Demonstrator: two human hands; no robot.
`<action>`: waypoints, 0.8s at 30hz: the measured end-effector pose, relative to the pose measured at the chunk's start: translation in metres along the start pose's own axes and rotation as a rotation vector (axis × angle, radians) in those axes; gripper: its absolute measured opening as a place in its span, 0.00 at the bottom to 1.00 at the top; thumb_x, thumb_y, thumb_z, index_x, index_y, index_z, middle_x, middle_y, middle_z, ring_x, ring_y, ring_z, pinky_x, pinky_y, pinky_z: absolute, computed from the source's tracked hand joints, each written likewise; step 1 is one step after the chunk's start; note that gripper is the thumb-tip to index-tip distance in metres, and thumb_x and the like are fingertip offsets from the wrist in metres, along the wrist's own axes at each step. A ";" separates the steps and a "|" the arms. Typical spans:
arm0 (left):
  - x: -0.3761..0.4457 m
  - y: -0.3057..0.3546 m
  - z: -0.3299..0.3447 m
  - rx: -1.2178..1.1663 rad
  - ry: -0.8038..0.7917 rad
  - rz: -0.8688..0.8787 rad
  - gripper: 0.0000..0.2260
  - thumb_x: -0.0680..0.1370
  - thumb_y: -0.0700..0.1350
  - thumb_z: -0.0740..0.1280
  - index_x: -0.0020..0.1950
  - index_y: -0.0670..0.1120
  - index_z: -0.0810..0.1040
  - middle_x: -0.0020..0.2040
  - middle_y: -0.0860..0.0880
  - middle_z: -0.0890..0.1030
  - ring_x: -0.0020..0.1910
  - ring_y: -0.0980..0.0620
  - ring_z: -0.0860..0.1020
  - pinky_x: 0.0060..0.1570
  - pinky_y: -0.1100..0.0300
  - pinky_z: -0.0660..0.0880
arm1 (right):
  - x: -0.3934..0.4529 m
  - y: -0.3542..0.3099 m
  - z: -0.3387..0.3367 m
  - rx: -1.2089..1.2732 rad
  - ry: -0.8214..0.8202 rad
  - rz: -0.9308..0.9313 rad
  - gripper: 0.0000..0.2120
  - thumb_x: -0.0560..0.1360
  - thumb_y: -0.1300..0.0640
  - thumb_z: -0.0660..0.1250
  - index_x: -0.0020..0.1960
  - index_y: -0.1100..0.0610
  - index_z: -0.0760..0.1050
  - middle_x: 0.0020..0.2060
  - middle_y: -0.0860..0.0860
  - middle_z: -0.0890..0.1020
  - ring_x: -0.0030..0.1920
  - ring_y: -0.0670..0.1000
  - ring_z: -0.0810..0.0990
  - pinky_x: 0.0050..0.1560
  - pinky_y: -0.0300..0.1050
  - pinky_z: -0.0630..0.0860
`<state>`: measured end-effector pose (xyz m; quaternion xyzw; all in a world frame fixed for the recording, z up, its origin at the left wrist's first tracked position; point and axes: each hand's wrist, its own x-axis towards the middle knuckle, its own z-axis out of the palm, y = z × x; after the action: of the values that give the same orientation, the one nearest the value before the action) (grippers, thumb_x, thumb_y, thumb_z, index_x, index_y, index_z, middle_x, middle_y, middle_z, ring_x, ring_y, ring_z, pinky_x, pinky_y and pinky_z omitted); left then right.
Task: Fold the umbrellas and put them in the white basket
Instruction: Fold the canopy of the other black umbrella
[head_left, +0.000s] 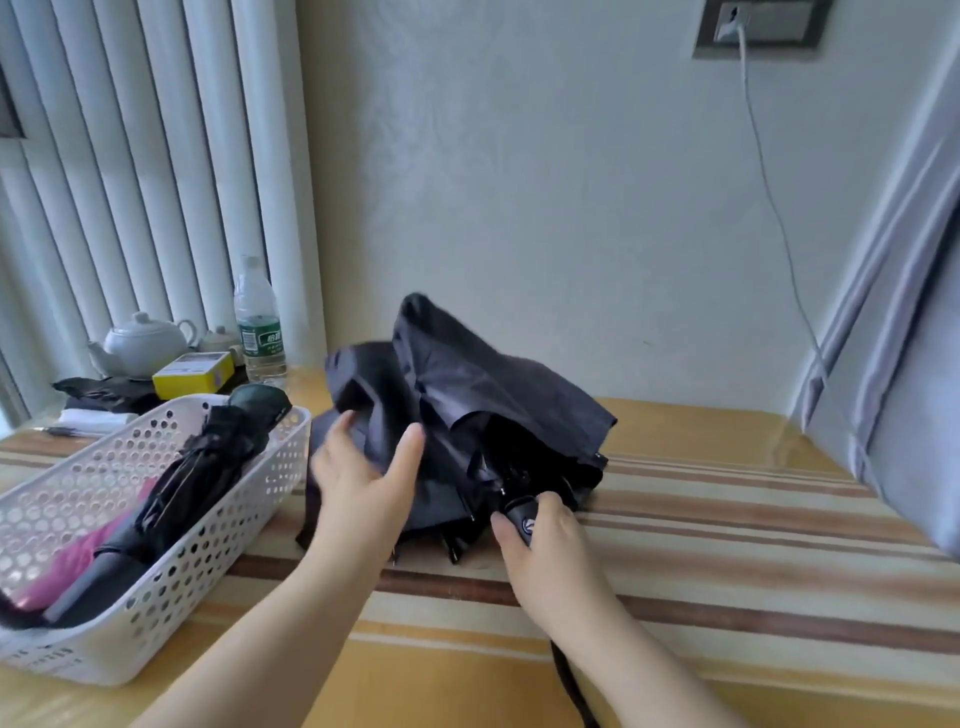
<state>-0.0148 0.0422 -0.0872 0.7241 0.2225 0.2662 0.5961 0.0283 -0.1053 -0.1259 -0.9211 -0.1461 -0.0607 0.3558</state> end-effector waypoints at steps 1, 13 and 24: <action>-0.003 0.003 0.009 -0.068 -0.091 -0.056 0.27 0.75 0.60 0.66 0.71 0.53 0.63 0.66 0.52 0.70 0.65 0.51 0.70 0.64 0.54 0.67 | -0.006 -0.001 -0.002 0.045 0.034 -0.004 0.14 0.80 0.46 0.60 0.52 0.57 0.65 0.48 0.50 0.73 0.46 0.50 0.73 0.38 0.39 0.66; -0.050 -0.019 0.063 -0.367 -0.431 -0.253 0.06 0.78 0.46 0.67 0.54 0.53 0.77 0.47 0.49 0.84 0.46 0.51 0.83 0.48 0.52 0.80 | -0.062 -0.001 -0.042 -0.014 -0.255 -0.032 0.22 0.81 0.46 0.56 0.73 0.48 0.64 0.61 0.47 0.78 0.57 0.46 0.77 0.56 0.40 0.74; -0.053 -0.040 0.046 -0.301 -0.526 -0.155 0.06 0.80 0.44 0.65 0.55 0.45 0.73 0.35 0.46 0.79 0.31 0.48 0.76 0.33 0.58 0.75 | -0.007 -0.010 -0.051 0.162 -0.223 0.321 0.35 0.77 0.31 0.52 0.74 0.54 0.64 0.63 0.52 0.77 0.61 0.54 0.76 0.57 0.47 0.72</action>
<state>-0.0251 -0.0182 -0.1394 0.6527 0.0732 0.0533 0.7522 0.0184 -0.1342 -0.0837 -0.9019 -0.0404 0.1111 0.4154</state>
